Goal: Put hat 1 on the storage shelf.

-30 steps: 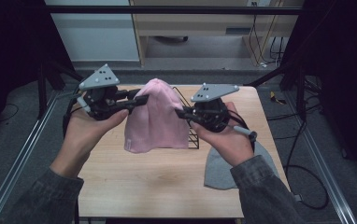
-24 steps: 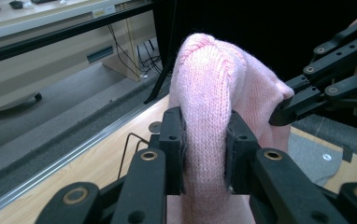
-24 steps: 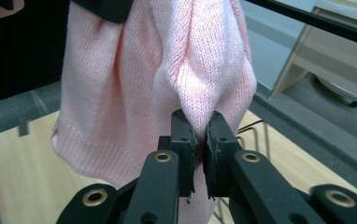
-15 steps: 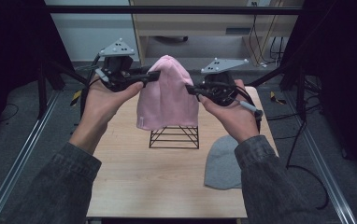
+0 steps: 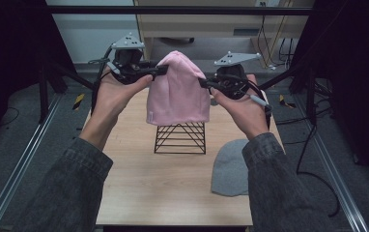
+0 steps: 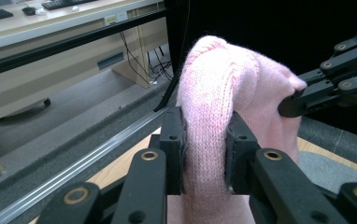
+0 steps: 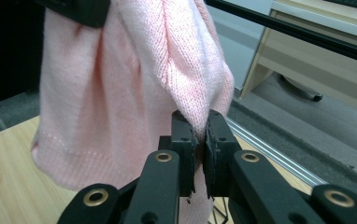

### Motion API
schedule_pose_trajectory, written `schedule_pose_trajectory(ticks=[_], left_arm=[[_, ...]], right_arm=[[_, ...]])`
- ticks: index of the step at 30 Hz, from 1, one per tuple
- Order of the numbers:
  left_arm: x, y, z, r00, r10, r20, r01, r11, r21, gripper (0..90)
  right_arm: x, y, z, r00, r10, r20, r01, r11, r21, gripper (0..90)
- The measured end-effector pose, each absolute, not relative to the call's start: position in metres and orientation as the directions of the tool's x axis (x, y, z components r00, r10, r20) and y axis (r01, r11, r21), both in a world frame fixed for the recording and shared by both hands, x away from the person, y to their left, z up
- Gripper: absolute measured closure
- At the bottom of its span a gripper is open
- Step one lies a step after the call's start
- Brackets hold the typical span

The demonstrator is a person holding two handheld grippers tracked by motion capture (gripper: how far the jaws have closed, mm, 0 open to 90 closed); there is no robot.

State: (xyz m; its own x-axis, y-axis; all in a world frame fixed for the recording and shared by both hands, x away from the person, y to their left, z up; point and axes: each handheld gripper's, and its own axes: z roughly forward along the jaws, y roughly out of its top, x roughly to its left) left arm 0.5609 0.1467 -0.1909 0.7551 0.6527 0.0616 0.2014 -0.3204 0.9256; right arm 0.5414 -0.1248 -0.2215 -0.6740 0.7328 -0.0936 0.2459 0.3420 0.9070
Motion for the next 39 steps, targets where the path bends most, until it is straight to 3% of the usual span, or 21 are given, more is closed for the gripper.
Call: schedule_pose_trajectory(ticks=[14,39], left_arm=[[0.591,0.136,-0.204,0.743,0.666,0.064,0.225,-0.338,0.914,72.2],[0.586,0.136,-0.261,0.778,0.626,0.059,0.223,-0.362,0.905,71.5]], right_arm=[[0.567,-0.125,-0.235,-0.652,0.754,-0.08,0.279,0.337,0.899,84.2],[0.56,-0.129,-0.287,-0.673,0.733,-0.101,0.307,0.401,0.863,84.0]])
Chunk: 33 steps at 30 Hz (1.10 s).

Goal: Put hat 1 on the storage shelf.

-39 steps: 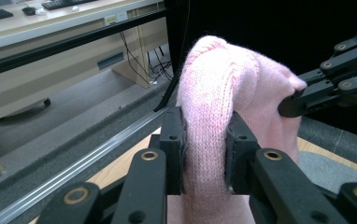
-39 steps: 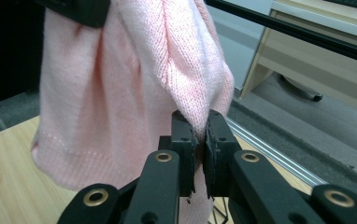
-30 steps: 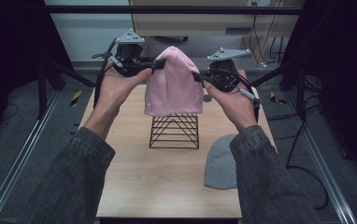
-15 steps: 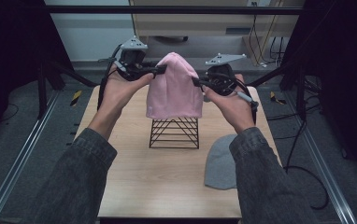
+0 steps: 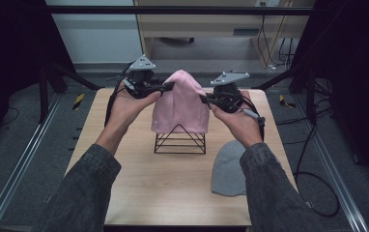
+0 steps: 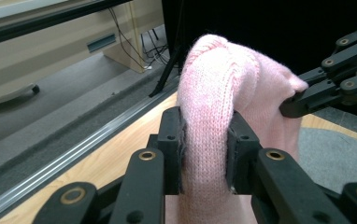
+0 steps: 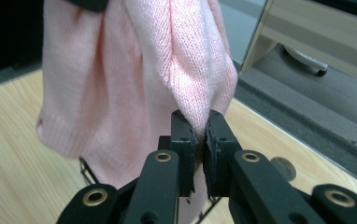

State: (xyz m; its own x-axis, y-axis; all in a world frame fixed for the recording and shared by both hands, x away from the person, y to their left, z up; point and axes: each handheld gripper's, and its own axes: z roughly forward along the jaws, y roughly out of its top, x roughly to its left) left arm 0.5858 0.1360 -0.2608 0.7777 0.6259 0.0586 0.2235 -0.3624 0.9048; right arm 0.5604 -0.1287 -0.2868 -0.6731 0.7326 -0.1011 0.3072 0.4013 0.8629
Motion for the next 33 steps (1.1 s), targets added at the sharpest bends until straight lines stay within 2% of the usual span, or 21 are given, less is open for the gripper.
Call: schedule_pose_trajectory(ticks=[9,21,30,33], left_arm=[[0.579,0.137,-0.284,0.795,0.601,0.078,0.213,-0.398,0.892,71.4],[0.566,0.144,-0.303,0.809,0.581,0.086,0.205,-0.416,0.886,72.3],[0.555,0.154,-0.302,0.795,0.6,0.088,0.178,-0.37,0.912,74.2],[0.555,0.155,-0.304,0.796,0.597,0.096,0.182,-0.388,0.904,74.4]], right_arm=[[0.554,-0.128,-0.313,-0.682,0.725,-0.099,0.325,0.422,0.846,84.0],[0.536,-0.125,-0.33,-0.707,0.7,-0.098,0.319,0.44,0.839,84.1],[0.527,-0.126,-0.324,-0.716,0.693,-0.089,0.296,0.417,0.859,84.2],[0.528,-0.125,-0.325,-0.717,0.691,-0.093,0.301,0.427,0.852,84.2]])
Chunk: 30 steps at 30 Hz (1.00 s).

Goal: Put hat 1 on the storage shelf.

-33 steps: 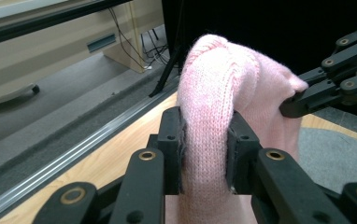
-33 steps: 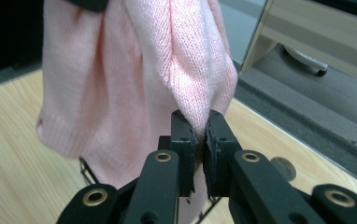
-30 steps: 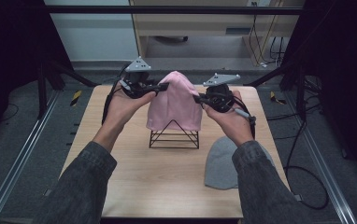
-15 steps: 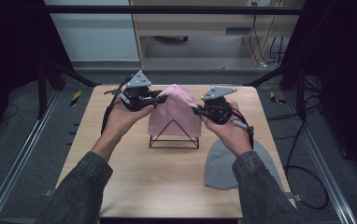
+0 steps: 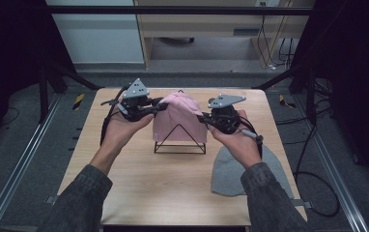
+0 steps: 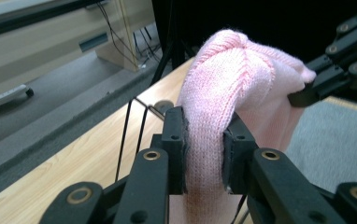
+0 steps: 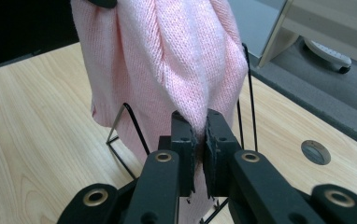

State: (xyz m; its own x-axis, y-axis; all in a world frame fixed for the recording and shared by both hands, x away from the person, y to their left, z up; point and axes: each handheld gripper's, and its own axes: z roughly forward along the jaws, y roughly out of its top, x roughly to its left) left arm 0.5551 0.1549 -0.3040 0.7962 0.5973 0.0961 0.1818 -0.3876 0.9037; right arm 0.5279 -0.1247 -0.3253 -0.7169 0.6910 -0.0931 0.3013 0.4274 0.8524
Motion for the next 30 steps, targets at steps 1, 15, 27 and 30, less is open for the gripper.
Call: schedule_pose_trajectory(ticks=[1,15,27,30], left_arm=[[0.555,0.155,-0.306,0.796,0.596,0.103,0.184,-0.4,0.898,74.4],[0.555,0.155,-0.335,0.798,0.594,0.106,0.211,-0.44,0.873,74.1],[0.552,0.157,-0.36,0.809,0.58,0.093,0.236,-0.466,0.852,71.9],[0.553,0.157,-0.363,0.809,0.582,0.084,0.246,-0.465,0.85,71.8]], right_arm=[[0.529,-0.124,-0.327,-0.717,0.691,-0.096,0.307,0.435,0.847,84.2],[0.536,-0.117,-0.354,-0.72,0.688,-0.09,0.352,0.473,0.808,84.2],[0.536,-0.112,-0.377,-0.726,0.681,-0.096,0.381,0.513,0.769,84.0],[0.536,-0.113,-0.38,-0.725,0.682,-0.09,0.386,0.511,0.768,83.9]])
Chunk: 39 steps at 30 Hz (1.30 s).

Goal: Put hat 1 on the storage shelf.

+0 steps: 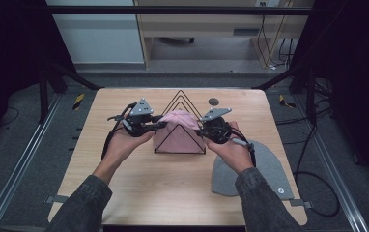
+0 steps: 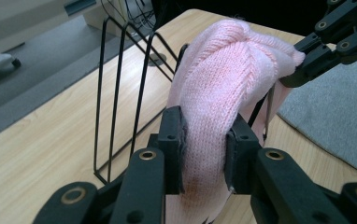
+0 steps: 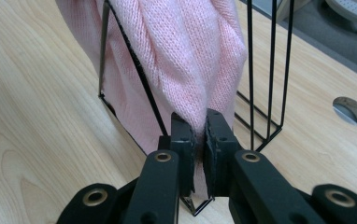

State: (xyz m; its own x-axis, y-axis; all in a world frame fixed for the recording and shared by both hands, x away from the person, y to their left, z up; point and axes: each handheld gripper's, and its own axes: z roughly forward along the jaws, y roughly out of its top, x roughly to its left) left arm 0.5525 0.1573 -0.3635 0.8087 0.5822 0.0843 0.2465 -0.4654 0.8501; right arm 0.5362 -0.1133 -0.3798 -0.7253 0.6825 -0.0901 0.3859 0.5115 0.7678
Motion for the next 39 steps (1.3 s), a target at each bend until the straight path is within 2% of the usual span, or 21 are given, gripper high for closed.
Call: schedule_pose_trajectory(ticks=[15,20,21,25,27,29,30,31,34,39], left_arm=[[0.551,0.156,-0.373,0.81,0.583,0.062,0.259,-0.451,0.854,68.8],[0.55,0.157,-0.373,0.808,0.586,0.06,0.261,-0.447,0.856,65.8],[0.549,0.157,-0.373,0.805,0.59,0.061,0.261,-0.445,0.857,63.6],[0.544,0.161,-0.37,0.786,0.613,0.076,0.259,-0.438,0.861,45.6],[0.542,0.162,-0.369,0.783,0.618,0.069,0.262,-0.429,0.864,35.7],[0.539,0.164,-0.367,0.777,0.628,0.053,0.269,-0.406,0.874,32.3],[0.538,0.166,-0.366,0.772,0.634,0.047,0.273,-0.397,0.876,24.4],[0.536,0.167,-0.366,0.767,0.64,0.043,0.276,-0.39,0.878,24.4],[0.53,0.171,-0.366,0.756,0.652,0.062,0.281,-0.408,0.868,15.9],[0.516,0.182,-0.378,0.744,0.664,0.081,0.3,-0.439,0.847,13.3]], right_arm=[[0.535,-0.115,-0.387,-0.731,0.679,-0.073,0.398,0.51,0.762,82.6],[0.534,-0.115,-0.387,-0.731,0.679,-0.071,0.399,0.509,0.763,79.1],[0.533,-0.115,-0.387,-0.73,0.68,-0.071,0.4,0.509,0.763,76.5],[0.528,-0.121,-0.383,-0.717,0.694,-0.071,0.404,0.496,0.769,56.2],[0.527,-0.123,-0.381,-0.715,0.696,-0.069,0.404,0.492,0.771,53.4],[0.524,-0.13,-0.379,-0.702,0.708,-0.079,0.401,0.484,0.778,43.5],[0.52,-0.138,-0.376,-0.688,0.72,-0.092,0.399,0.481,0.781,37.0],[0.52,-0.138,-0.376,-0.688,0.72,-0.092,0.399,0.481,0.781,37.0],[0.517,-0.158,-0.374,-0.651,0.753,-0.101,0.425,0.471,0.773,25.6],[0.518,-0.184,-0.377,-0.593,0.799,-0.099,0.463,0.438,0.771,18.8]])
